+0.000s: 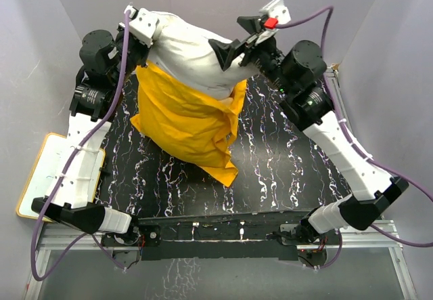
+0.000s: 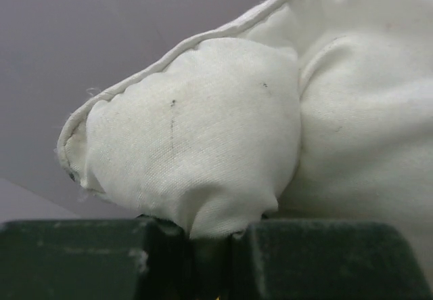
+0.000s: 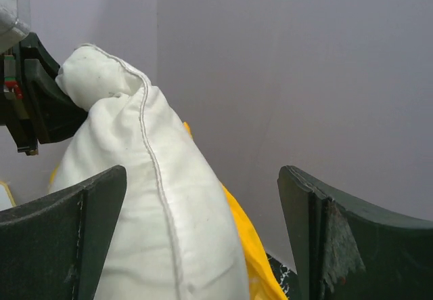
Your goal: Remove the pillowcase from the pillow
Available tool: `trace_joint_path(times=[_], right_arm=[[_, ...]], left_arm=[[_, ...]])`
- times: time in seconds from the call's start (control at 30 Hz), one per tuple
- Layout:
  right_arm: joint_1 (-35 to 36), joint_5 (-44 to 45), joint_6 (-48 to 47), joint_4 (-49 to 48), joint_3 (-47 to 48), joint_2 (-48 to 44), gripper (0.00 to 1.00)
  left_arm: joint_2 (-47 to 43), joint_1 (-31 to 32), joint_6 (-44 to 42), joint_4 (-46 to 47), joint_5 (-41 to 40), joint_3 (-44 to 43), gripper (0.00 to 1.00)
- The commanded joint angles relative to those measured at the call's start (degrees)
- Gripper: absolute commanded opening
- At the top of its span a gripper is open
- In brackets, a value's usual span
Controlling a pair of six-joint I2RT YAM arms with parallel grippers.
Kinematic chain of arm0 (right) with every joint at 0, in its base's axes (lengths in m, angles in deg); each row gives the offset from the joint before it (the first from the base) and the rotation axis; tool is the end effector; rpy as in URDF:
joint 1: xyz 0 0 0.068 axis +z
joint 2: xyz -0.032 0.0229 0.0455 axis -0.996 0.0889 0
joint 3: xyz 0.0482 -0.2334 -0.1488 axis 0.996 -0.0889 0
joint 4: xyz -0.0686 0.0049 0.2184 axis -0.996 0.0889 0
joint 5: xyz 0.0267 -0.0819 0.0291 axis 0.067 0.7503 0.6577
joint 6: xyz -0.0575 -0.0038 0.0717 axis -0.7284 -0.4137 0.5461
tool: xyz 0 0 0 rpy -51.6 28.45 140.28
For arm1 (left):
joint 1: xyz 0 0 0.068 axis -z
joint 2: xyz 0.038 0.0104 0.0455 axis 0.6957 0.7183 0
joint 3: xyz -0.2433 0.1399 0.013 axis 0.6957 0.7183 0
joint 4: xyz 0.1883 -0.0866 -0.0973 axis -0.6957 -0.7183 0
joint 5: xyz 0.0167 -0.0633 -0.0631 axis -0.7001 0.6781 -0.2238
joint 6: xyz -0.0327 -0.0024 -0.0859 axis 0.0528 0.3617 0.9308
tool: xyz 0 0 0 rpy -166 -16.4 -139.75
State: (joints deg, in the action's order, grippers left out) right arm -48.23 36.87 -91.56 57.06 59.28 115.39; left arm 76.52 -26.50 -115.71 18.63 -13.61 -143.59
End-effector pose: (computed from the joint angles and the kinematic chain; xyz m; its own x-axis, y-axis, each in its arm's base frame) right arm 0.2448 0.1943 0.5544 0.3077 0.1175 -0.9442 -0.6566 0.7444 -0.1213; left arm 0.2746 -0.0924 0.5468 0.2933 0.3885 -0.8735 0.2551 0.8488 0.4631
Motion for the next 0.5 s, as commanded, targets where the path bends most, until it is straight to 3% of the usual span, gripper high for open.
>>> trace_joint_path(times=[0.0, 0.13, 0.33, 0.47], right_arm=[[-0.32, -4.79, -1.42, -6.56, -1.3, -3.95, 0.99], [-0.29, -16.19, 0.56, -5.31, -2.12, -3.57, 0.98], [0.45, -21.74, 6.49, -5.93, -2.02, -1.29, 0.98], [6.9, -20.31, 3.2, -2.69, 0.31, 2.39, 0.98]], left_arm=[[-3.36, -1.14, 2.07, 1.13, -1.15, -3.98, 0.0], [-6.17, -1.06, 3.04, 0.33, 4.52, -1.22, 0.0], [-6.63, -1.02, 2.42, -2.82, 7.59, -1.91, 0.0], [-7.14, -1.06, 2.91, -2.53, 7.59, -0.96, 0.0]])
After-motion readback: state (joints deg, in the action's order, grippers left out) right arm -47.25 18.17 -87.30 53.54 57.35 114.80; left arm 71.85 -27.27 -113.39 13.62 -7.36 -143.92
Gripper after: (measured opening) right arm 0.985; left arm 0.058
